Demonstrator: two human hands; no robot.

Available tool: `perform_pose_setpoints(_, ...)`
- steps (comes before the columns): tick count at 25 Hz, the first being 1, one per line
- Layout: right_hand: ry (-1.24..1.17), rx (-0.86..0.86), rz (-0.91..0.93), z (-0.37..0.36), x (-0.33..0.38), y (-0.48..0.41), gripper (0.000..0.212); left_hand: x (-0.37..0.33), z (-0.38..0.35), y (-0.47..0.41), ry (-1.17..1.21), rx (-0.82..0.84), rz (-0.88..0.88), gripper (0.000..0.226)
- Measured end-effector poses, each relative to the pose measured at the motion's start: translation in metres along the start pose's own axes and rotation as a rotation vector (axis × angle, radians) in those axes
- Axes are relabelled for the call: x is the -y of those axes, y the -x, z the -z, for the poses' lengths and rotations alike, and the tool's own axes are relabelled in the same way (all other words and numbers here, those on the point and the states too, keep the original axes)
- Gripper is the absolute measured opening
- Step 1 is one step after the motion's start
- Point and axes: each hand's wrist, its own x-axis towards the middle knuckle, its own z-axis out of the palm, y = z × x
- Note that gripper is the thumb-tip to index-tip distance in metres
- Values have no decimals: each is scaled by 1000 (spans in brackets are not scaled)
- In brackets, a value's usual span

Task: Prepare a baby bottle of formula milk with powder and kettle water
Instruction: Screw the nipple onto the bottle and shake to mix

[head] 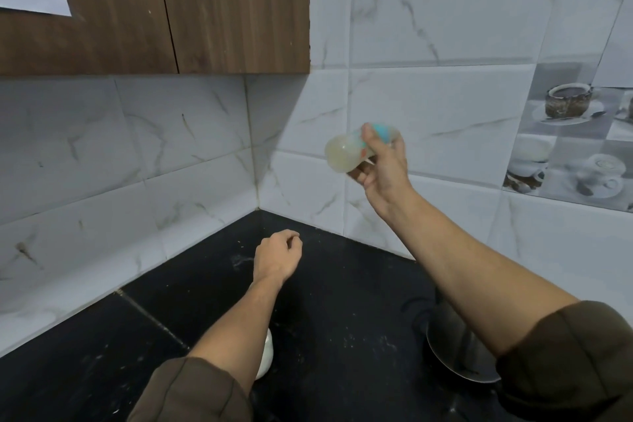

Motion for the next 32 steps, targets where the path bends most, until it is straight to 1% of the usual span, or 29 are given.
perform_pose_setpoints(2,243,251,-58,-3,-2,13,79,-4,-2,-1,-1,3,-14,32)
perform_pose_setpoints(3,315,353,-74,-3,-5,18,80,-8,-3,-1,-3,3,-26,32)
perform_pose_setpoints(4,323,382,-71,-2,-7,18,80,-12,-3,-2,-4,-1,-39,32)
perform_pose_setpoints(5,275,336,-44,-2,-7,17,81,-15,-3,-2,-5,-5,-52,32)
perform_pose_setpoints(6,191,231,-10,-2,-6,14,80,-17,-3,-3,-6,-9,-63,32)
perform_pose_setpoints(8,-33,-50,25,-4,0,2,75,-21,-2,-4,-18,-19,-70,32)
perform_pose_setpoints(9,-134,-156,34,-5,3,-4,70,-22,0,-4,-26,-26,-67,32)
perform_pose_setpoints(10,-176,-192,35,-6,5,-6,64,-24,0,-5,-31,-35,-60,32)
perform_pose_setpoints(11,-134,-145,22,-10,8,-2,58,-25,1,-7,-36,-43,-57,33)
perform_pose_setpoints(12,-21,-34,0,-12,9,4,56,-26,1,-8,-42,-46,-61,33)
perform_pose_setpoints(13,121,121,-26,-13,9,12,58,-28,0,-9,-51,-46,-69,33)
perform_pose_setpoints(14,258,279,-55,-13,8,20,65,-30,-1,-9,-61,-43,-76,33)
perform_pose_setpoints(15,353,402,-81,-11,7,24,72,-32,-1,-9,-70,-39,-82,33)
perform_pose_setpoints(16,378,451,-84,-8,6,24,76,-33,0,-8,-73,-40,-84,33)
perform_pose_setpoints(17,343,412,-60,-5,6,23,78,-33,1,-7,-69,-45,-85,33)
perform_pose_setpoints(18,268,314,-22,-2,6,20,79,-31,2,-7,-62,-50,-81,33)
perform_pose_setpoints(20,66,48,28,3,9,8,77,-27,5,-5,-53,-59,-69,33)
perform_pose_setpoints(21,-26,-39,35,5,9,2,74,-26,7,-3,-54,-63,-60,33)
perform_pose_setpoints(22,-64,-65,32,5,9,-1,71,-25,8,-3,-57,-66,-55,32)
perform_pose_setpoints(23,-28,-30,16,6,9,0,70,-25,9,-3,-61,-66,-54,31)
perform_pose_setpoints(24,58,54,-11,5,10,5,71,-25,9,-4,-65,-64,-56,32)
perform_pose_setpoints(26,280,317,-87,6,8,17,74,-26,7,-4,-62,-56,-62,33)
perform_pose_setpoints(27,345,420,-107,8,6,21,74,-28,7,-4,-58,-55,-66,34)
perform_pose_setpoints(28,343,443,-100,9,4,22,75,-29,6,-4,-54,-52,-71,35)
perform_pose_setpoints(29,290,377,-66,9,2,20,77,-30,6,-4,-51,-49,-79,35)
perform_pose_setpoints(32,12,-32,2,8,-1,8,81,-29,5,-2,-50,-52,-83,36)
